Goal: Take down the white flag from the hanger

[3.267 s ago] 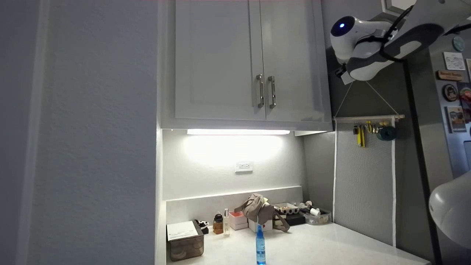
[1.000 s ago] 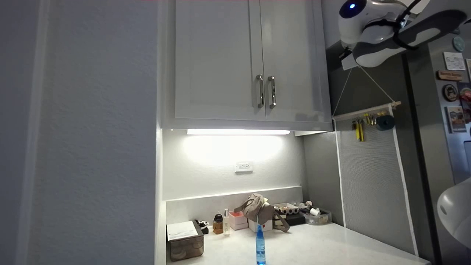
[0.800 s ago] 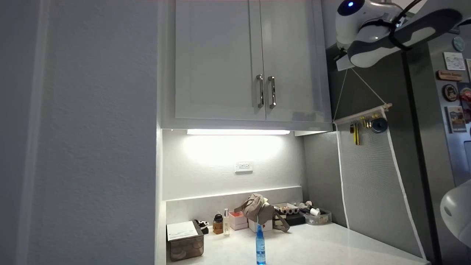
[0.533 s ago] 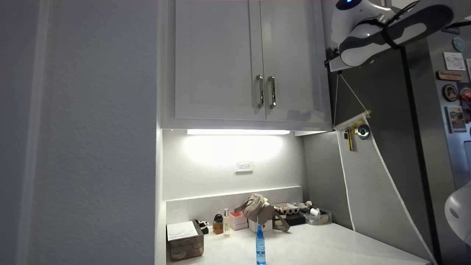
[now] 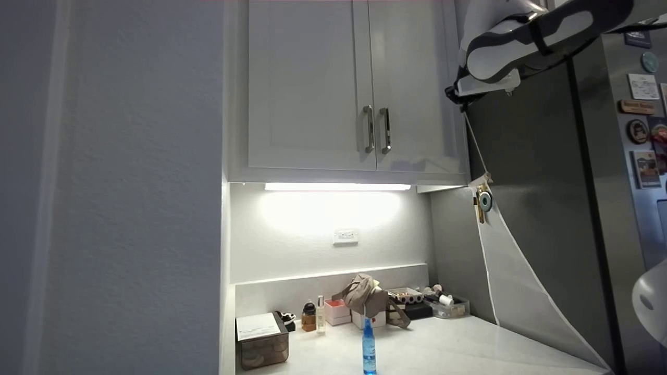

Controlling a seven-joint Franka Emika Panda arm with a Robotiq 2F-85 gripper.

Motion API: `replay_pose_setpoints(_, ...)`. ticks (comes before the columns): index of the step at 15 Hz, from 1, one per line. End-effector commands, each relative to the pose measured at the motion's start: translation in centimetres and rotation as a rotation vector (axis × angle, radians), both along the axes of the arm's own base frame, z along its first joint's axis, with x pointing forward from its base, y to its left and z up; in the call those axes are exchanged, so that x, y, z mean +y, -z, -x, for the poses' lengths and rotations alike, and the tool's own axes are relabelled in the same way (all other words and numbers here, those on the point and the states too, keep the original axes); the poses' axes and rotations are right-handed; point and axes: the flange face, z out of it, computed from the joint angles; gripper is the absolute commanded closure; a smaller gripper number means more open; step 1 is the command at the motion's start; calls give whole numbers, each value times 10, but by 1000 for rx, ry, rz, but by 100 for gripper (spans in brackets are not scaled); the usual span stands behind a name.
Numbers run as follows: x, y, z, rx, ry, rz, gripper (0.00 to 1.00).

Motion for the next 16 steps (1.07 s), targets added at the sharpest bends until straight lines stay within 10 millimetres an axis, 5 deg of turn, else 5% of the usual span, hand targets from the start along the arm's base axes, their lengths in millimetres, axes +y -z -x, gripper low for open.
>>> replay_pose_setpoints(1, 23, -3, 19, 103, -76, -24, 100)
replay_pose_setpoints(10, 78, -11, 73, 339, -249, -114, 100)
replay_pose_setpoints(16, 115, -28, 84, 381, -319, -141, 100)
